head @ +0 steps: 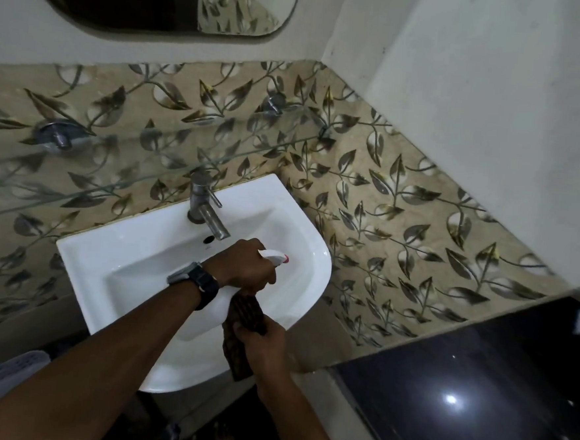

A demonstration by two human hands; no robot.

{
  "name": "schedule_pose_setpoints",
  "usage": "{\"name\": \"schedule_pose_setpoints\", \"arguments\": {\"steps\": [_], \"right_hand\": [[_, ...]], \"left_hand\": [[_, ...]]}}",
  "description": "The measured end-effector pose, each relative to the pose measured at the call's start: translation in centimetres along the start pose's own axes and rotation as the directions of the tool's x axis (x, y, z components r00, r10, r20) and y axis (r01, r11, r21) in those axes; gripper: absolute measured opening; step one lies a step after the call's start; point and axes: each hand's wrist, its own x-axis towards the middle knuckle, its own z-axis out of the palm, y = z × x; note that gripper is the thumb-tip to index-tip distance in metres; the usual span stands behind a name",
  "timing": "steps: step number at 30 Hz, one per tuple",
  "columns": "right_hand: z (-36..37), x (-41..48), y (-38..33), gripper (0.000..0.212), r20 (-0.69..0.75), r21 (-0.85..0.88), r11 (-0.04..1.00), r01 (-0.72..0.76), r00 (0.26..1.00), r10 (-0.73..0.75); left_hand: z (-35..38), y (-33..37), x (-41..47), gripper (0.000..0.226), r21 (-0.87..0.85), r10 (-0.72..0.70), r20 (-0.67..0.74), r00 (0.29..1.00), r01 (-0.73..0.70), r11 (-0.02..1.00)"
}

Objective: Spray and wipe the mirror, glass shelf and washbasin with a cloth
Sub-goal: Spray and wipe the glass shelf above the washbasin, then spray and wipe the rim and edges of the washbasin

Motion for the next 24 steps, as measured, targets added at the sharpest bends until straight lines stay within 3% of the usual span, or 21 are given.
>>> {"name": "schedule_pose_setpoints", "arguments": {"steps": [7,11,13,15,17,20,24], "right_hand": [[1.2,-1.6,0.9,0.019,0.04,-0.01,1.0,0.013,0.999,-0.013],[1.8,-2.4,1.4,0.018,0.086,0.026,1.0,-0.011,0.996,0.008],[1.9,-3.0,1.9,0.015,0.115,0.045,0.998,-0.044,0.993,0.039],[1.8,-3.3,2.3,0.011,0.139,0.057,0.996,-0.073,0.988,0.065],[1.6,-3.0,2.2,0.015,0.112,0.087,0.992,-0.094,0.99,0.084],[1.3,-1.6,1.3,0.023,0.018,0.128,0.988,-0.084,0.996,0.082],[-0.6,0.7,-0.7,0.028,-0.075,0.138,0.99,-0.015,0.997,0.026]], "left_hand": [[0.4,-0.2,-0.8,0.045,-0.044,-0.062,0.079,0.995,0.066,0.997],[-0.4,-1.3,-1.5,0.025,-0.004,-0.007,0.064,0.998,0.007,1.0],[-1.0,-2.4,-2.2,0.026,0.013,-0.006,0.047,0.999,0.005,1.0],[-1.3,-4.1,-3.1,0.024,0.023,-0.022,-0.022,1.0,0.022,0.999],[-1.1,-6.1,-4.5,0.027,0.08,-0.033,-0.207,0.978,0.05,0.996],[-0.4,-8.8,-7.3,0.037,-0.003,-0.132,-0.447,0.885,0.146,0.989],[2.3,-11.3,-11.4,0.024,-0.209,-0.285,-0.349,0.893,0.223,0.952]]}}
